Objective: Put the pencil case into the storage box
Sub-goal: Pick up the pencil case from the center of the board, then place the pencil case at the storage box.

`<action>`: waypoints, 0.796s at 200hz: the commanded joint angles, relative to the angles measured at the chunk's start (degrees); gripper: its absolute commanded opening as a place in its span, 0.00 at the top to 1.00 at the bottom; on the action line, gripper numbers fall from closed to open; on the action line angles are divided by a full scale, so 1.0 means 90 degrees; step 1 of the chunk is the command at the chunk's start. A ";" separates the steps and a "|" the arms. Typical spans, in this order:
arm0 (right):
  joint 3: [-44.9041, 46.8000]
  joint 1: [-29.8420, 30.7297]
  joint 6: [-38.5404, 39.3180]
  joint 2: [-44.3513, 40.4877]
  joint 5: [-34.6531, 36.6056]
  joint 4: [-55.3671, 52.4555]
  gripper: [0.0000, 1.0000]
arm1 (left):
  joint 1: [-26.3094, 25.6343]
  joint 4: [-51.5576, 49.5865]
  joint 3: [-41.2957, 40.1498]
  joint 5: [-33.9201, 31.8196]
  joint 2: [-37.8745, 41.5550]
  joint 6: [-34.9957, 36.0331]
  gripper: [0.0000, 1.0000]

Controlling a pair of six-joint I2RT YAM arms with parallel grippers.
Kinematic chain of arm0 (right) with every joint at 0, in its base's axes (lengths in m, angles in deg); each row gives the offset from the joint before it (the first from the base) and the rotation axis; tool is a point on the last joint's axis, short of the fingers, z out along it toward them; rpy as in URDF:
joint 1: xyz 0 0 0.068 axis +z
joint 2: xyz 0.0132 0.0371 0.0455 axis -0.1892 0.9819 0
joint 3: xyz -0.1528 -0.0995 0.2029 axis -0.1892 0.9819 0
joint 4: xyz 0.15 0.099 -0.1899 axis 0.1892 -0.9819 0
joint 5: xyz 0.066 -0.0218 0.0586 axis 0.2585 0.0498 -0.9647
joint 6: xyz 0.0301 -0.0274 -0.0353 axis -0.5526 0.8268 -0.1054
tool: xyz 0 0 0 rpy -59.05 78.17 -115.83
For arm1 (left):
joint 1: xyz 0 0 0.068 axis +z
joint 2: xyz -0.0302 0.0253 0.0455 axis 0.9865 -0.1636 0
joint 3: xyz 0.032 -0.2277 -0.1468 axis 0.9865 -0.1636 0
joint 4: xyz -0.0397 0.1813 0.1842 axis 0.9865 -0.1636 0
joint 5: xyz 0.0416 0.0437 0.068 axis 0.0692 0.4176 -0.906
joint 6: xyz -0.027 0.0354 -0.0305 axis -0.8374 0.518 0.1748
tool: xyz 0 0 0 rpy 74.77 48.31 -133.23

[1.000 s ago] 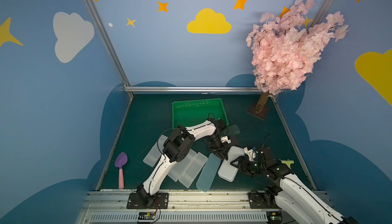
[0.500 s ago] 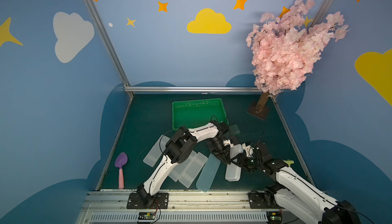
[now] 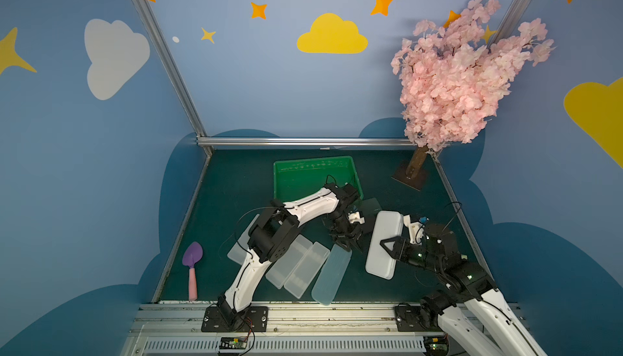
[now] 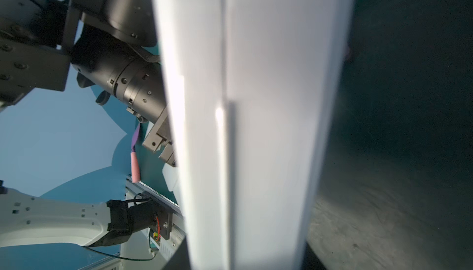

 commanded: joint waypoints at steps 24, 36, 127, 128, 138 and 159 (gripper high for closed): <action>-0.1603 -0.0193 0.0973 0.2040 -0.0722 0.0520 0.83 | 0.1313 -0.0418 0.0053 -0.1258 0.2040 0.0016 0.38; -0.2225 -0.0294 0.1281 0.2894 -0.1056 0.0727 0.85 | 0.1722 -0.0448 -0.0036 -0.1696 0.2440 0.0021 0.38; -0.7570 -0.0699 0.2075 0.8456 -0.2755 0.0083 0.90 | 0.3404 0.0226 -0.2207 -0.2722 0.4203 0.0003 0.38; -0.7570 -0.0699 0.2075 0.8456 -0.2755 0.0083 0.90 | 0.3407 0.0226 -0.2216 -0.2724 0.4214 -0.0004 0.38; -0.7943 -0.0689 0.2046 0.8840 -0.2780 -0.0006 0.90 | 0.3458 0.0260 -0.2354 -0.2710 0.4287 -0.0013 0.38; -0.8374 -0.0655 0.1967 0.9367 -0.2795 -0.0013 0.90 | 0.3545 0.0296 -0.2549 -0.2736 0.4413 -0.0032 0.39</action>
